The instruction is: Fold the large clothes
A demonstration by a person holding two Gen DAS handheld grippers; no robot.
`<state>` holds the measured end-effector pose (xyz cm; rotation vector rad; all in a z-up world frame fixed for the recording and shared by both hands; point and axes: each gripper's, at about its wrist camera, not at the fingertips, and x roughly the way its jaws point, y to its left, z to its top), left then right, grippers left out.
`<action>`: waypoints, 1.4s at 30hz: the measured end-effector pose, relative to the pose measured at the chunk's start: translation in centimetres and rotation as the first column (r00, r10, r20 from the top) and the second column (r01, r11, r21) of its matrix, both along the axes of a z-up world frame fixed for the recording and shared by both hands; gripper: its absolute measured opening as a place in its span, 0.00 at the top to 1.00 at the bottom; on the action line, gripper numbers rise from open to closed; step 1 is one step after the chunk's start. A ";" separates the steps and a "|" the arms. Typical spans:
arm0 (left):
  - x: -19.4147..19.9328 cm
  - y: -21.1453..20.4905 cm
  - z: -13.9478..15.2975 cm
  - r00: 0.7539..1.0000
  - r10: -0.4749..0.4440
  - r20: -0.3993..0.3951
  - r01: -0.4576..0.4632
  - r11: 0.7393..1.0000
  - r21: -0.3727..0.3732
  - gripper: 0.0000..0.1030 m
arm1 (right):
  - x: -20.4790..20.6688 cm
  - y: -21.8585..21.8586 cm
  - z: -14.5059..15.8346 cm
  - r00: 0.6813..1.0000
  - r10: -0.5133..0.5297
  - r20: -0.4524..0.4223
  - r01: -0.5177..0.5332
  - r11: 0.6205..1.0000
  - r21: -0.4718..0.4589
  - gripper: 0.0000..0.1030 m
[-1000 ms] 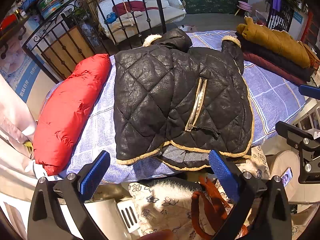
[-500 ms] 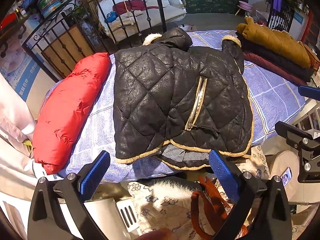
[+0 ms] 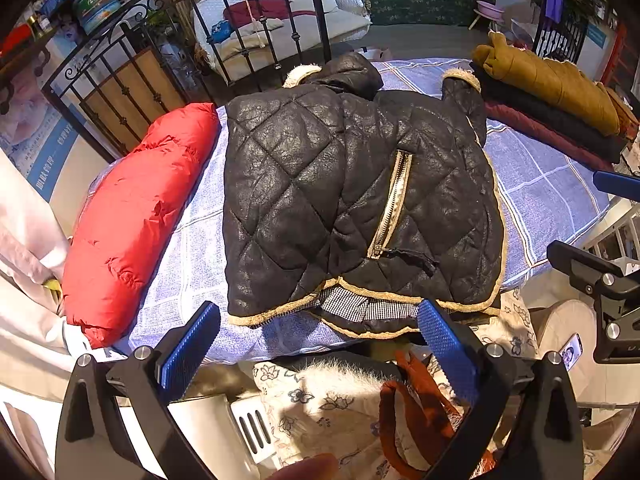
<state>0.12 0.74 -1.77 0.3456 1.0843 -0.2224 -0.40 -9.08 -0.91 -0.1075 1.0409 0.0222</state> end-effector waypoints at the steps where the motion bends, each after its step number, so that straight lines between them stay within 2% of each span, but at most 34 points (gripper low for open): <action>1: 0.0 0.0 -0.1 1.000 -0.002 -0.003 0.002 1.000 -0.003 0.05 | 0.0 0.0 0.0 1.000 0.000 0.000 0.000 1.000 0.000 0.05; 8: 0.2 -0.1 -0.6 0.999 -0.019 -0.030 0.018 0.999 -0.029 0.05 | 0.2 0.0 -0.5 1.000 0.002 -0.007 -0.002 1.000 0.013 0.05; 12: 1.1 0.3 -2.1 0.998 -0.004 -0.060 0.001 0.999 -0.048 0.05 | 0.8 -0.4 -1.1 1.000 0.001 0.002 -0.001 0.999 0.047 0.05; 16: 2.3 1.2 -4.6 0.995 0.028 -0.092 -0.035 0.997 -0.069 0.05 | 1.4 -1.2 -1.8 0.997 -0.017 0.080 0.012 0.998 0.068 0.05; 17: 2.6 1.4 -5.3 0.996 0.038 -0.087 -0.043 0.997 -0.061 0.05 | 1.6 -1.7 -2.4 0.994 -0.037 0.099 0.026 0.994 0.108 0.05; 20: 2.8 2.1 -6.8 0.996 0.077 -0.036 -0.077 0.997 -0.023 0.10 | 2.4 -4.3 -4.6 0.988 -0.127 0.091 0.099 0.961 0.257 0.05; 22: 2.8 2.8 -7.2 0.995 0.101 0.008 -0.101 0.995 -0.024 0.13 | 2.9 -6.8 -6.9 0.975 -0.217 0.042 0.187 0.911 0.368 0.05; 25: 3.4 3.6 -6.5 0.992 0.113 0.059 -0.111 0.993 -0.035 0.15 | 3.1 -10.2 -8.7 0.942 -0.334 0.015 0.293 0.846 0.446 0.05; 27: 4.5 3.8 -4.8 0.988 0.088 0.129 -0.084 0.996 -0.034 0.14 | 3.4 -11.7 -8.8 0.931 -0.365 0.021 0.318 0.837 0.445 0.05; 29: 6.3 3.6 -2.7 0.973 0.039 0.226 -0.035 0.999 -0.024 0.11 | 4.3 -13.1 -8.5 0.923 -0.382 0.045 0.323 0.834 0.447 0.05; 30: 7.2 3.2 -1.7 0.967 0.014 0.254 -0.009 1.000 -0.019 0.04 | 5.0 -13.7 -8.4 0.922 -0.384 0.052 0.321 0.832 0.453 0.05; 33: 11.6 0.9 0.7 0.958 -0.073 0.278 0.082 0.996 -0.023 0.05 | 7.6 -15.4 -9.1 0.921 -0.386 0.045 0.315 0.810 0.495 0.05; 35: 15.3 -1.5 1.3 0.962 -0.129 0.240 0.137 0.990 -0.017 0.05 | 9.3 -16.2 -9.7 0.918 -0.396 0.034 0.323 0.793 0.516 0.05; 38: 21.5 -6.4 0.5 0.957 -0.229 0.177 0.219 0.973 0.074 0.05 | 11.5 -16.9 -10.7 0.908 -0.419 0.013 0.344 0.763 0.548 0.05; 40: 26.0 -9.9 -1.0 0.962 -0.244 0.125 0.221 0.959 0.177 0.05 | 12.0 -17.1 -11.1 0.902 -0.432 0.000 0.355 0.740 0.572 0.05; 42: 29.1 -12.3 -2.4 0.964 -0.255 0.076 0.238 0.954 0.182 0.06 | 12.0 -17.0 -11.4 0.901 -0.435 0.001 0.353 0.733 0.581 0.05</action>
